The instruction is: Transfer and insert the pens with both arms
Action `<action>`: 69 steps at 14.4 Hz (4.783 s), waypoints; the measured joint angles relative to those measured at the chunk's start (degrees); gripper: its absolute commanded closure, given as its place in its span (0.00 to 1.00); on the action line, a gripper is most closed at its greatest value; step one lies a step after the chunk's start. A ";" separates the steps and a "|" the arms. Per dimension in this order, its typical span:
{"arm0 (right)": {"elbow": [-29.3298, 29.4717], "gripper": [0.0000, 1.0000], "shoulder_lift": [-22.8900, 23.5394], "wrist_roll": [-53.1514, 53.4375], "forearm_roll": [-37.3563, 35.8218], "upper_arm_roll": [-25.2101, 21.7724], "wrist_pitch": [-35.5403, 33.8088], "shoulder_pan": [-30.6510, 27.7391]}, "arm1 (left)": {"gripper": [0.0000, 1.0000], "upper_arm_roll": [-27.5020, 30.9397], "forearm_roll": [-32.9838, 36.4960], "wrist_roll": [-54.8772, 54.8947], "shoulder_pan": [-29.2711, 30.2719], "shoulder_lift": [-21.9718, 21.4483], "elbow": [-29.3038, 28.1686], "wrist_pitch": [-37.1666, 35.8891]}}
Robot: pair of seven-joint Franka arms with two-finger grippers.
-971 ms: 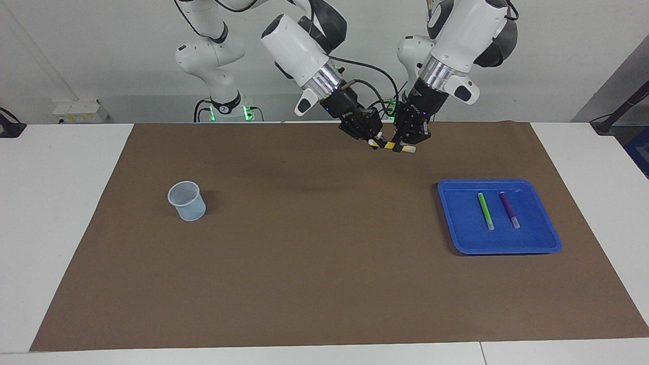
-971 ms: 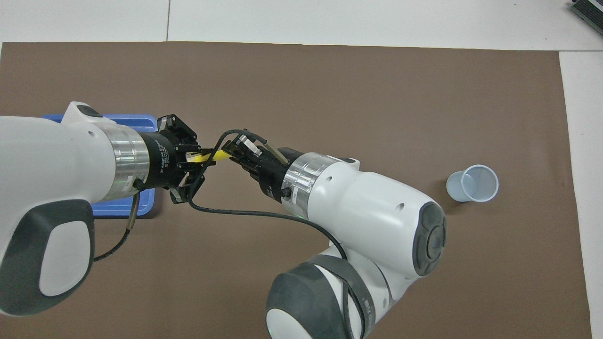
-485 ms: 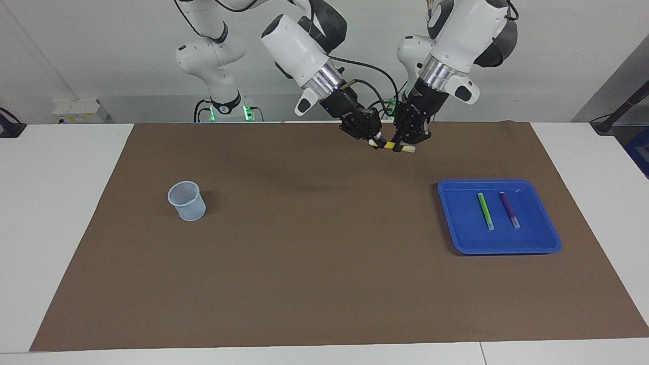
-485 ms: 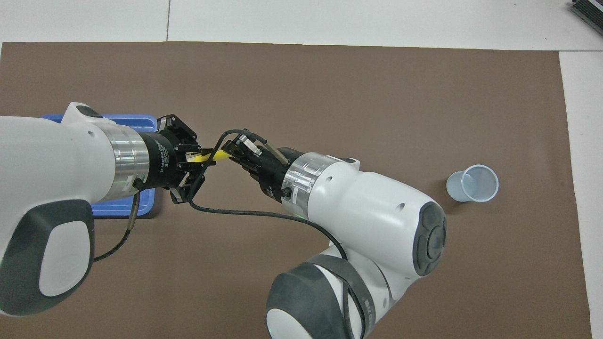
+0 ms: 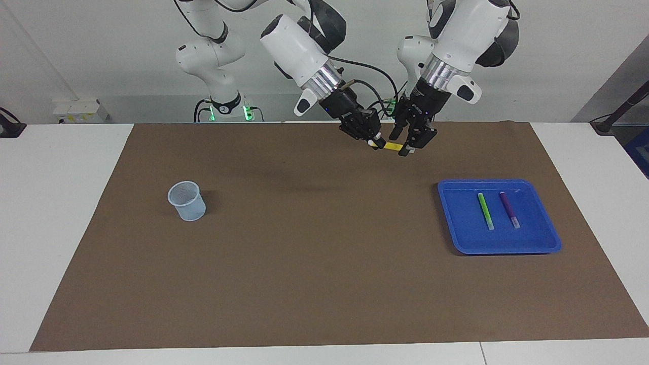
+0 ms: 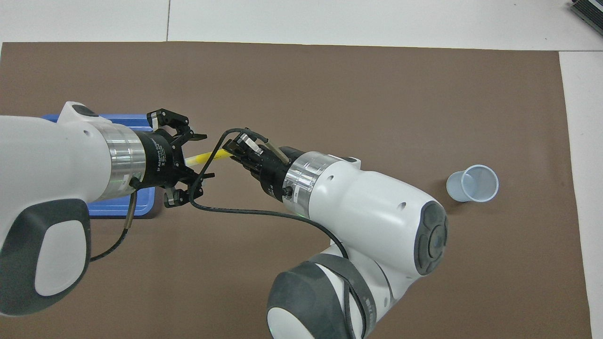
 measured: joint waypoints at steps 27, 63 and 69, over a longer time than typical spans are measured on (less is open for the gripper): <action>0.28 1.00 -5.55 -73.46 -40.08 -1.08 -50.69 -36.85 | 0.19 1.67 8.16 97.17 20.37 -3.03 -8.54 -8.78; -13.49 0.00 -13.97 -75.87 -39.38 -0.25 -36.47 -38.11 | 0.35 1.22 12.58 118.57 28.07 22.32 -13.05 22.40; -10.37 0.00 -14.29 -62.53 -31.69 -0.03 -38.55 -33.70 | 0.99 1.16 12.63 118.57 28.06 22.57 -13.18 23.53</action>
